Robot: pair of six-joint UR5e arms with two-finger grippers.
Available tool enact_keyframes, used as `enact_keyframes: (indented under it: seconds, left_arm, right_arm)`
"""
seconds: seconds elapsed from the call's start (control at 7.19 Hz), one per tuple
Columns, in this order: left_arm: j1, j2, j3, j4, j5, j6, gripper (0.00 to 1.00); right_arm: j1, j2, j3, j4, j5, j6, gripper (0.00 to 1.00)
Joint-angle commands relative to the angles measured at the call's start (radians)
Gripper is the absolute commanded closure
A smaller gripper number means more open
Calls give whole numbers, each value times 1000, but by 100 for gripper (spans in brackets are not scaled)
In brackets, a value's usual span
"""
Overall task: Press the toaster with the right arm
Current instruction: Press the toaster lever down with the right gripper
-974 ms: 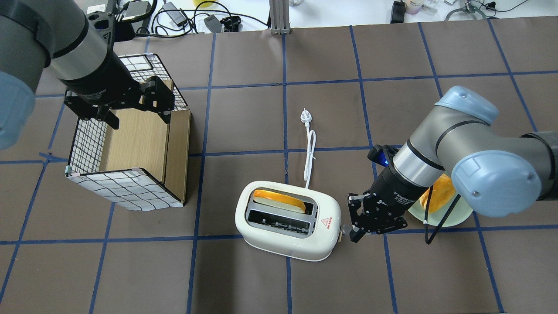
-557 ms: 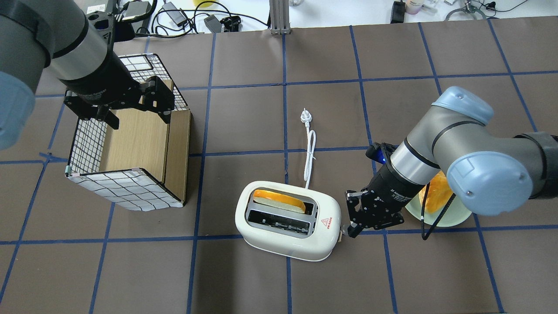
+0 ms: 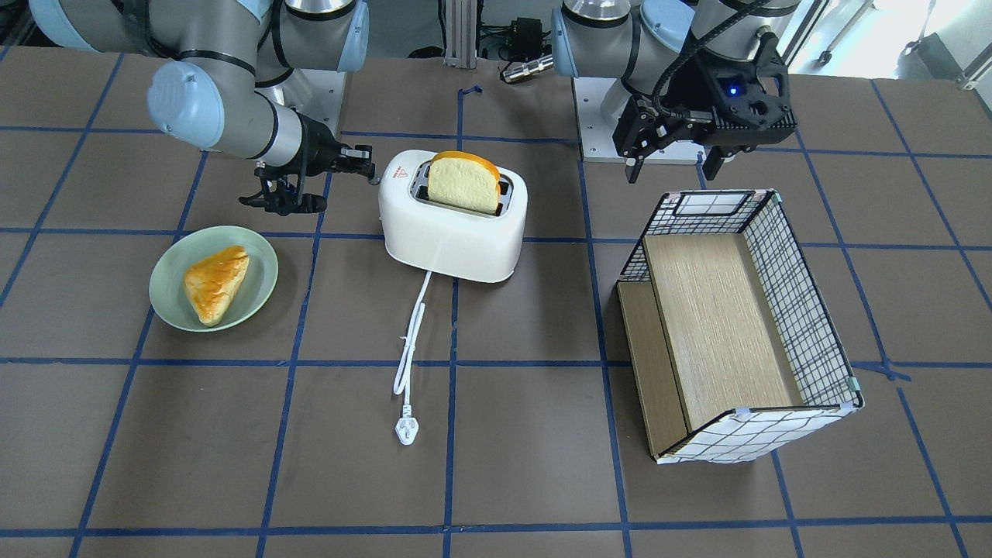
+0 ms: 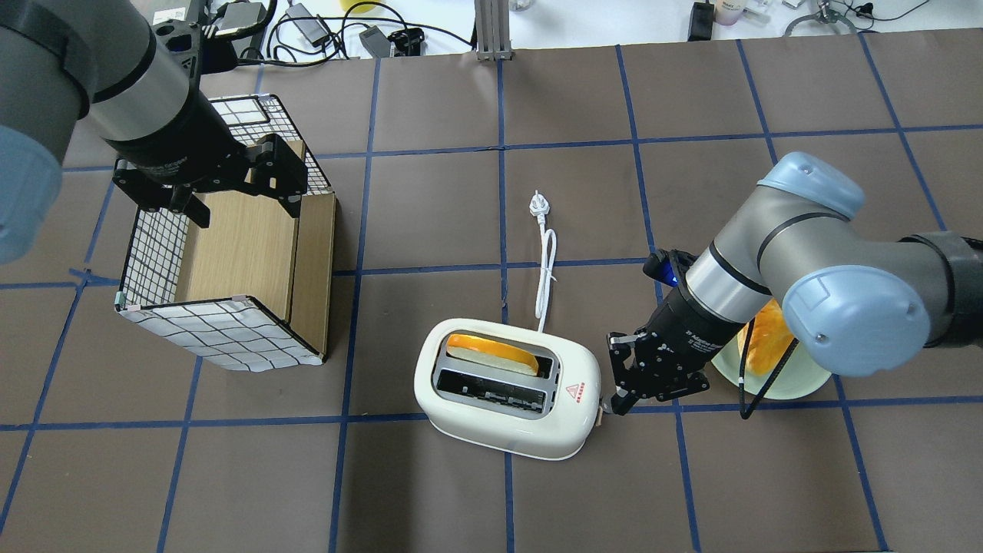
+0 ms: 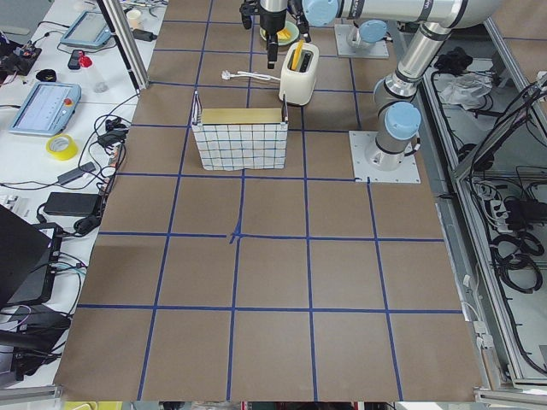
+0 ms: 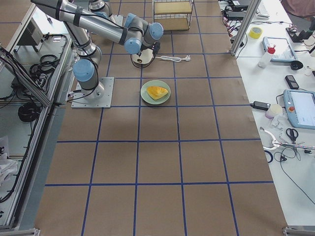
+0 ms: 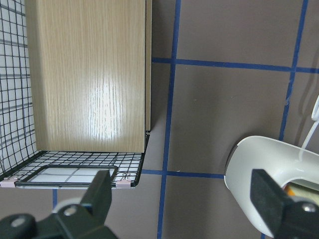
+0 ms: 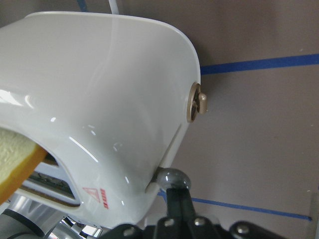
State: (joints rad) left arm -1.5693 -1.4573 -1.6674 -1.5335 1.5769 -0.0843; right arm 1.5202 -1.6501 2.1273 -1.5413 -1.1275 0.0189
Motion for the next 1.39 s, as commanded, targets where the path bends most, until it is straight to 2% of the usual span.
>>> enact_keyframes:
  seconds: [0.0,0.7,1.25]
  left_arm:
    - [0,0,0,0,0,0,0]
    - [0,0,0,0,0,0,0]
    - [0,0,0,1,0,0,0]
  right_arm:
    - [0,27,-1,-19,-2,-1,100]
    - [0,82,0,-65,-5,-1,100]
    - [0,87,22,-86,-9,0,100]
